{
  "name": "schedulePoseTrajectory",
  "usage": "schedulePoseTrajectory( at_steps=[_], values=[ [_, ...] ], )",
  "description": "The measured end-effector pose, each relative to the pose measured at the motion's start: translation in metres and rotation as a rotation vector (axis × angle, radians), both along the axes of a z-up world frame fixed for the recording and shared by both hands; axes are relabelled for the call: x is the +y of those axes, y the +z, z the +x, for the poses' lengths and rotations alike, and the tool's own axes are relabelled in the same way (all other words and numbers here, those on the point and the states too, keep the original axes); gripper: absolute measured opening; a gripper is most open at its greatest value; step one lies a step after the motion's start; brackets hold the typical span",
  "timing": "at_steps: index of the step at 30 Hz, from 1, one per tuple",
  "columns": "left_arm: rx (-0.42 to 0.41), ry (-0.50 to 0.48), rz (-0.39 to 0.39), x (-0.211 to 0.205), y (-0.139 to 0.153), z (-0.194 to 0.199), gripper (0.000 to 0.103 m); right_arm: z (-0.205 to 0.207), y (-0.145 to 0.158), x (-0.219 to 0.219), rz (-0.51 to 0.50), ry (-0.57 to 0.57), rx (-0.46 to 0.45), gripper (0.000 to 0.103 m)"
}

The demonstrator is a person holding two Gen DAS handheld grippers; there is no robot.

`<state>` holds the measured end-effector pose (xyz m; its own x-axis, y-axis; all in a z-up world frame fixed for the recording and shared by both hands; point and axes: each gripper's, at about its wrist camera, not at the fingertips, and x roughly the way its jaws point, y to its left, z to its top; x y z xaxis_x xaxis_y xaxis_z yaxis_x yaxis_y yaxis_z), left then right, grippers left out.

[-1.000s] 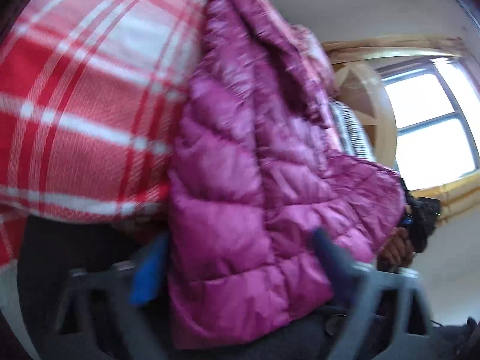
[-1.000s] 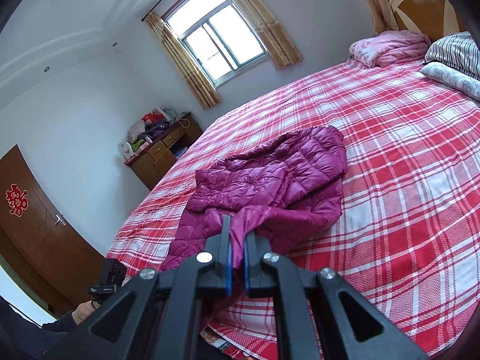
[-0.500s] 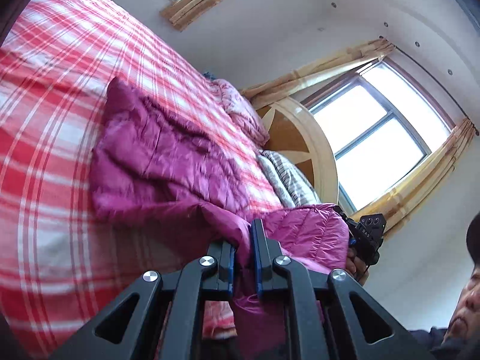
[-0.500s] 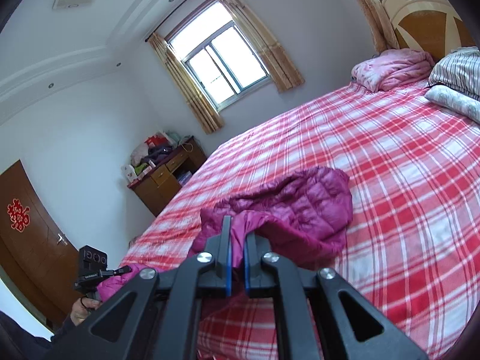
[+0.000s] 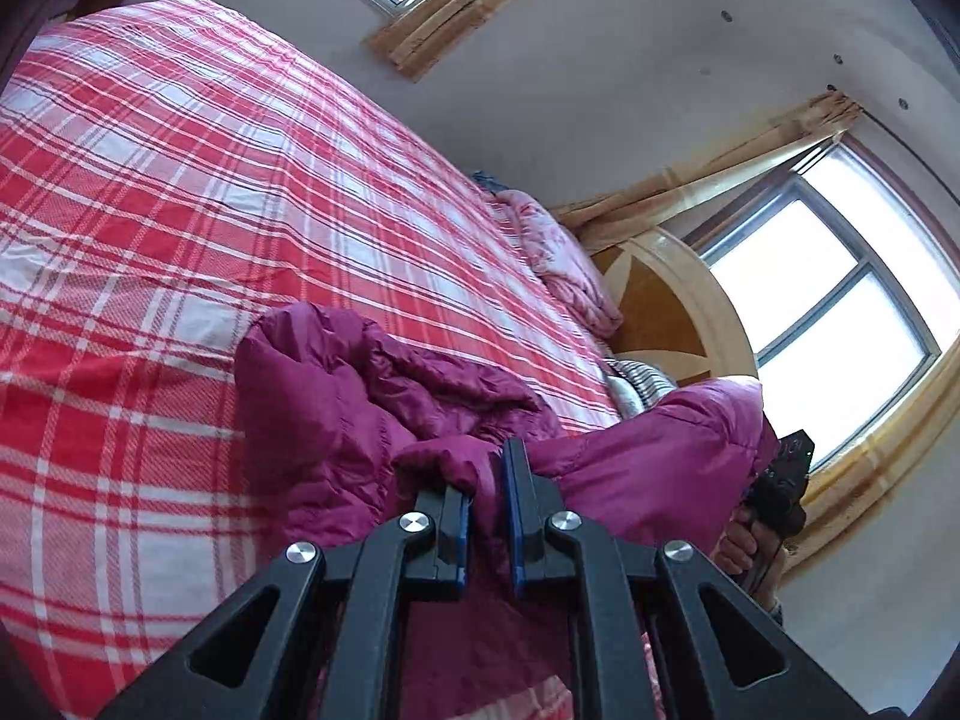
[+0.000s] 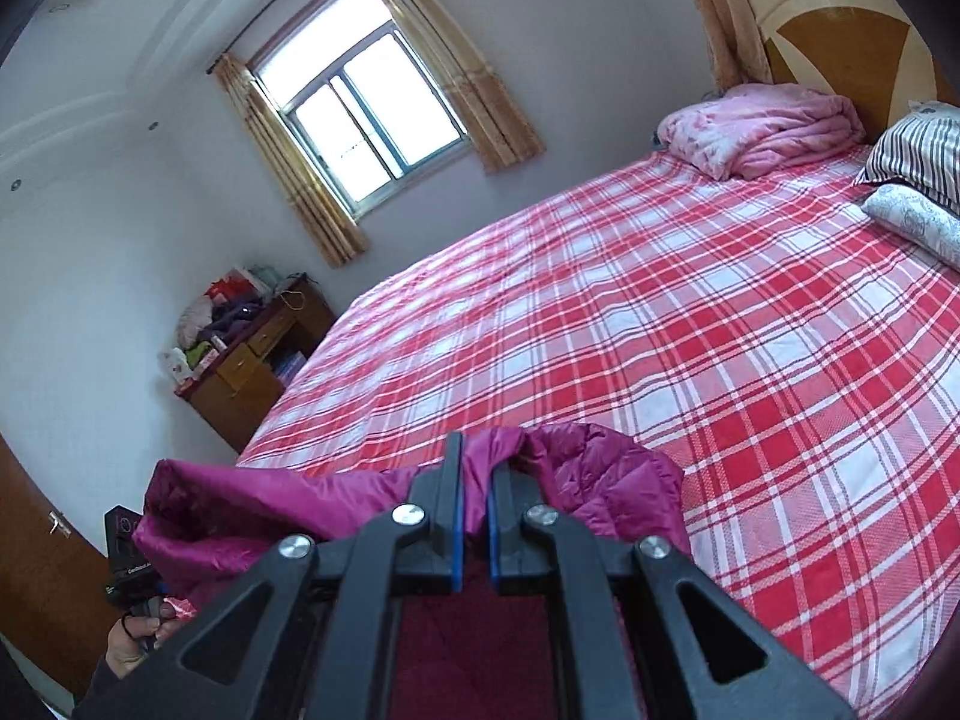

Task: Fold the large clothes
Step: 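Lift the hem with both tools and fold it toward the collar, then open both tools to release the hem onto the jacket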

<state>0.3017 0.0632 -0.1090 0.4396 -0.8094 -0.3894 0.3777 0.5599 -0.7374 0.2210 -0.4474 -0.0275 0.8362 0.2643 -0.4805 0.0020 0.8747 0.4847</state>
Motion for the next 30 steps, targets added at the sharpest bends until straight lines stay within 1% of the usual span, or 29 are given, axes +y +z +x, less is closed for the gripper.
schedulePoseTrajectory(
  at_steps=[2, 4, 6, 7, 8, 9, 10, 11, 12, 13, 15, 16, 17, 18, 20, 21, 23, 25, 27, 30],
  values=[
    [0.010, 0.031, 0.049, -0.003, -0.007, 0.014, 0.010, 0.022, -0.015, -0.004, -0.010, -0.020, 0.031, 0.009],
    [0.029, 0.064, 0.082, -0.001, -0.013, 0.025, 0.011, 0.044, -0.032, -0.007, -0.013, -0.020, 0.067, 0.010],
    [0.037, 0.088, 0.123, -0.003, -0.016, 0.033, 0.014, 0.062, -0.047, -0.012, -0.003, -0.050, 0.092, 0.014],
    [0.034, 0.098, 0.134, -0.003, -0.017, 0.034, 0.018, 0.071, -0.056, -0.016, 0.018, -0.054, 0.101, 0.017],
    [0.029, 0.114, 0.156, -0.003, -0.016, 0.034, 0.025, 0.078, -0.062, -0.018, 0.033, -0.063, 0.114, 0.028],
    [0.012, 0.134, 0.196, -0.004, -0.014, 0.033, 0.029, 0.084, -0.068, -0.021, 0.045, -0.082, 0.127, 0.050],
    [-0.010, 0.144, 0.224, -0.007, -0.012, 0.032, 0.044, 0.087, -0.071, -0.022, 0.042, -0.106, 0.130, 0.064],
    [-0.033, 0.155, 0.248, -0.009, -0.010, 0.033, 0.064, 0.087, -0.072, -0.022, 0.035, -0.123, 0.118, 0.085],
    [-0.063, 0.179, 0.280, -0.009, -0.005, 0.030, 0.079, 0.086, -0.070, -0.021, 0.018, -0.133, 0.089, 0.087],
    [-0.097, 0.214, 0.327, -0.011, 0.000, 0.028, 0.101, 0.084, -0.067, -0.018, -0.010, -0.128, 0.076, 0.087],
    [-0.174, 0.254, 0.402, -0.014, 0.012, 0.023, 0.102, 0.080, -0.060, -0.009, -0.063, -0.124, 0.059, 0.087],
    [-0.200, 0.261, 0.425, -0.016, 0.015, 0.022, 0.102, 0.075, -0.056, -0.001, -0.100, -0.117, 0.048, 0.086],
    [-0.229, 0.262, 0.441, -0.021, 0.020, 0.018, 0.102, 0.073, -0.053, 0.008, -0.134, -0.102, 0.042, 0.083],
    [-0.259, 0.250, 0.449, -0.027, 0.023, 0.014, 0.102, 0.072, -0.052, 0.019, -0.168, -0.079, 0.041, 0.078],
    [-0.310, 0.218, 0.472, -0.048, 0.027, 0.002, 0.102, 0.069, -0.050, 0.045, -0.228, -0.012, 0.030, 0.074],
    [-0.331, 0.200, 0.477, -0.058, 0.026, -0.002, 0.102, 0.067, -0.051, 0.059, -0.254, 0.026, 0.027, 0.074],
    [-0.363, 0.143, 0.495, -0.085, 0.018, -0.011, 0.102, 0.068, -0.058, 0.091, -0.320, 0.120, 0.035, 0.074],
    [-0.383, 0.090, 0.556, -0.114, 0.004, -0.014, 0.102, 0.070, -0.069, 0.116, -0.416, 0.170, 0.040, 0.074],
    [-0.392, 0.073, 0.618, -0.135, -0.011, -0.014, 0.102, 0.075, -0.083, 0.131, -0.514, 0.185, 0.068, 0.074],
    [-0.380, 0.068, 0.654, -0.154, -0.028, -0.002, 0.102, 0.082, -0.106, 0.131, -0.589, 0.157, 0.120, 0.074]
  ],
)
